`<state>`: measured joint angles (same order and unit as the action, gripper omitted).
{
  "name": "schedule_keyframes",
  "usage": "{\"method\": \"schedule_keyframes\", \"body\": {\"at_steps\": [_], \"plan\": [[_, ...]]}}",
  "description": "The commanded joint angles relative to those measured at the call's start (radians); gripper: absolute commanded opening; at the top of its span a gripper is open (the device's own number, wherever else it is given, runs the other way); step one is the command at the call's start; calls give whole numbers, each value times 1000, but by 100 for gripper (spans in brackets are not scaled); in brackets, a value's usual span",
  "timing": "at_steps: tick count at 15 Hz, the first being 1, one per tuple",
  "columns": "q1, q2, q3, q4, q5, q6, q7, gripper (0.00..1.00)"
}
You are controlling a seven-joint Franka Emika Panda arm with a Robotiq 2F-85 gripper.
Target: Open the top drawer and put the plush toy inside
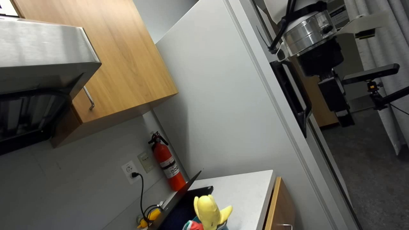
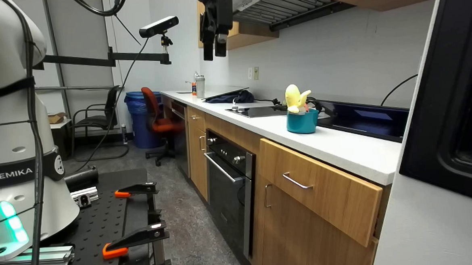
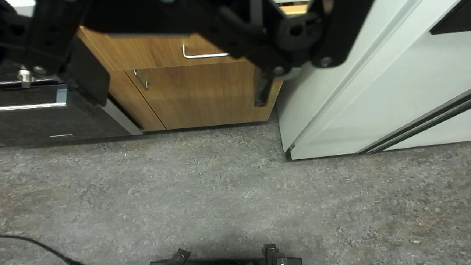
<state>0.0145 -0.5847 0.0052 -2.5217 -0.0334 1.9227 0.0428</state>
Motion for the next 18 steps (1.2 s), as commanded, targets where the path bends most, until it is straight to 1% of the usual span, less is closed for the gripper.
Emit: {"method": "schedule_keyframes", "body": {"at_steps": [1,2,3,4,5,6,7,10,13,16,18], "plan": [[-12,0,12,3,-10,-8,10,100],[-9,0,10,4,-7,-9,4,100],[26,153,75,169,44,-37,103,100],[25,176,81,190,38,-29,103,100],[7,41,40,56,14,-2,44,100],[13,67,54,84,14,-2,55,100],[14,76,60,84,13,-2,56,100],[7,68,44,69,14,-2,50,100],[7,62,43,66,14,-2,50,100],[2,86,40,69,19,34,61,100],[-1,118,35,73,25,82,66,100]]}}
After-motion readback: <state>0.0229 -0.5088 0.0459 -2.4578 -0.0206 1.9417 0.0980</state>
